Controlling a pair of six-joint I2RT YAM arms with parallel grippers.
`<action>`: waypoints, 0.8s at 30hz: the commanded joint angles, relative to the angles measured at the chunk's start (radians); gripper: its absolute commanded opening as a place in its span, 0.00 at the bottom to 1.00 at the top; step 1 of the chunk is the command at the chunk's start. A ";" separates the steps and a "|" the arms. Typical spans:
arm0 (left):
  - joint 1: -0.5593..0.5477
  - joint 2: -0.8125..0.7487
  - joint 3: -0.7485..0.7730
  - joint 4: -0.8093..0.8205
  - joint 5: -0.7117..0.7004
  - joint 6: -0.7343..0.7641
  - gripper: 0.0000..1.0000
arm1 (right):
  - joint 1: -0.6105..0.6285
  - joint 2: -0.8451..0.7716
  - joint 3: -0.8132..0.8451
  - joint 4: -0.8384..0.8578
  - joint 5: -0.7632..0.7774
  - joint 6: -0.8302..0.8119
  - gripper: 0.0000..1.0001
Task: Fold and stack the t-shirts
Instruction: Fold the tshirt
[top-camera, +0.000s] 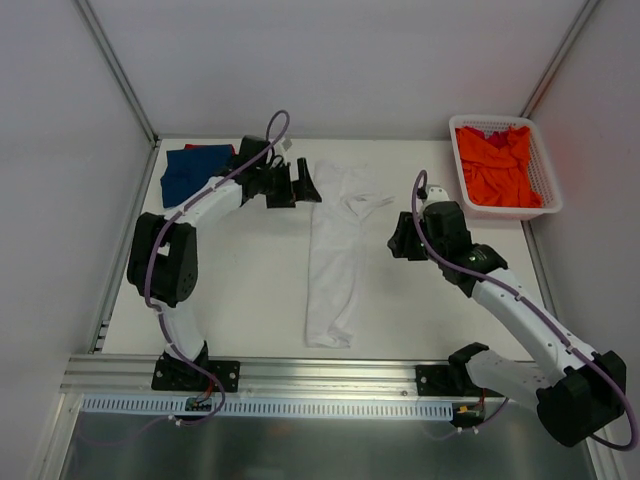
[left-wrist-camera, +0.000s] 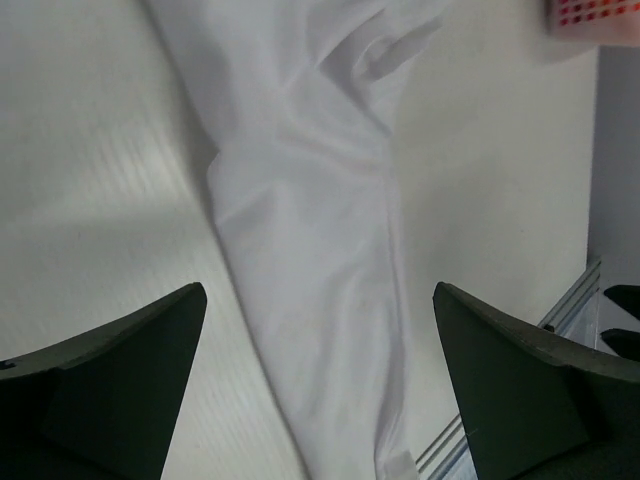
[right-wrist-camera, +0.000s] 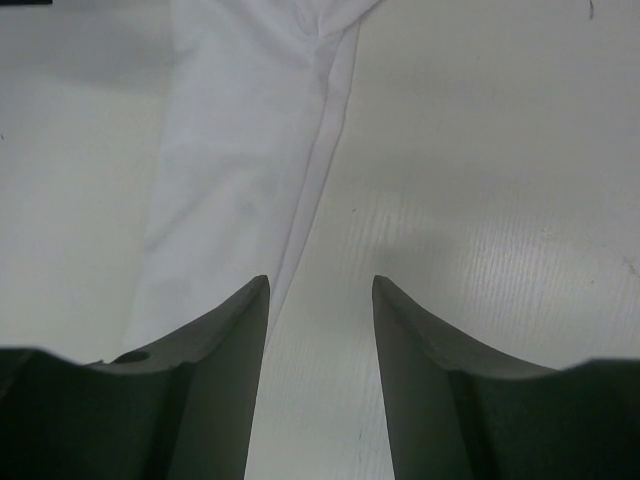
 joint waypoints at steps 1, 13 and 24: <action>-0.003 -0.052 -0.137 -0.017 -0.062 -0.049 0.99 | 0.009 -0.034 -0.058 0.002 0.000 0.052 0.49; -0.033 -0.300 -0.559 0.080 -0.102 -0.146 0.98 | 0.130 -0.032 -0.194 0.004 0.066 0.157 0.49; -0.122 -0.411 -0.768 0.157 -0.099 -0.230 0.98 | 0.021 0.318 0.119 0.010 0.124 0.085 0.52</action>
